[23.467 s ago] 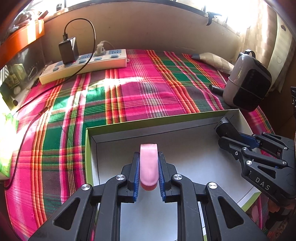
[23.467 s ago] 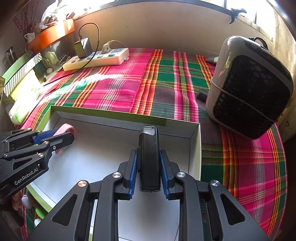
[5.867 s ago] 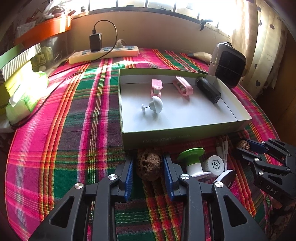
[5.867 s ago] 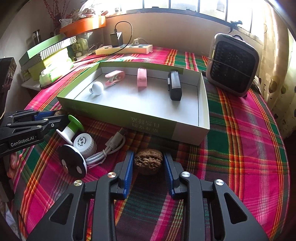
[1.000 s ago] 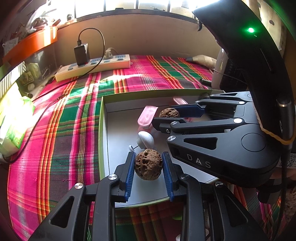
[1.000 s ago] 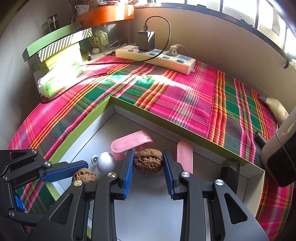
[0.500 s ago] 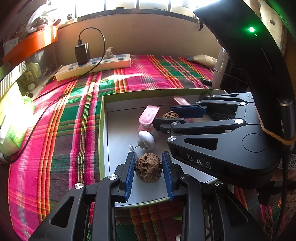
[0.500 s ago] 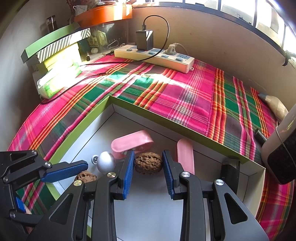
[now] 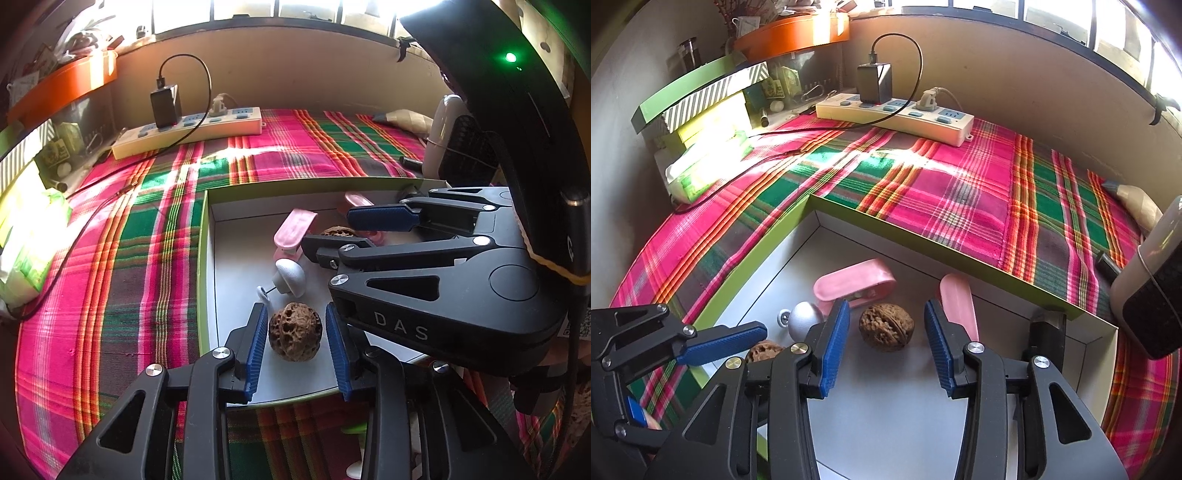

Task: Organize objects
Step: 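Open the right tool to drop the walnut in the box while the left tool releases the seed pod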

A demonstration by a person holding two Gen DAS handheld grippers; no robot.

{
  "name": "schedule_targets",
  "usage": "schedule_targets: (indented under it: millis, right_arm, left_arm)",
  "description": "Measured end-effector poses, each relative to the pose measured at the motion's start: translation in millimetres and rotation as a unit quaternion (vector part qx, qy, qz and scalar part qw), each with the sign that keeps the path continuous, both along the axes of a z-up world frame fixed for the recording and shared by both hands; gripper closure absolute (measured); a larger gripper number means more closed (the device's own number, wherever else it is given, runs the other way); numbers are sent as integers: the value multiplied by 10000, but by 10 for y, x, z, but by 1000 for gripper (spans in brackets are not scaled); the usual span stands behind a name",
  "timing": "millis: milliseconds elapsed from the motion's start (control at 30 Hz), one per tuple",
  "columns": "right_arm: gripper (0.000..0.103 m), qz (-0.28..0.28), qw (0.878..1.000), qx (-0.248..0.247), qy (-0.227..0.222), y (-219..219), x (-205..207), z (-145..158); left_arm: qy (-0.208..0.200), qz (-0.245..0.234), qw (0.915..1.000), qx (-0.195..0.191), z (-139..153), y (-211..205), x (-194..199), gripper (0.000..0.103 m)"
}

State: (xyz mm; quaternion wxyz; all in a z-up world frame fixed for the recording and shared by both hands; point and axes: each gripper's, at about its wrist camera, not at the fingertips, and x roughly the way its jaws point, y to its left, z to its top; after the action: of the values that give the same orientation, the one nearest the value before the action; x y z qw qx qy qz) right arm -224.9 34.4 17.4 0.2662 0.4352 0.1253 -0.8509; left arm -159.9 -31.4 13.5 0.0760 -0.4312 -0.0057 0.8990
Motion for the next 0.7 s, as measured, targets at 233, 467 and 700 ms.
schedule_targets:
  millis: [233,467,700]
  right_arm:
    - [59,-68,10000,-23,30,30,32,34]
    - [59,-193,9998,-78,50,83,81,62]
    - [59,-301,9995,-98,80,144,161,92]
  left_arm:
    - [10,32,10000,13,9,-30,46,67]
    - [31,132,9999,52,51,-51,95,65]
    - [64,129,9999,92,90,-58,145,65]
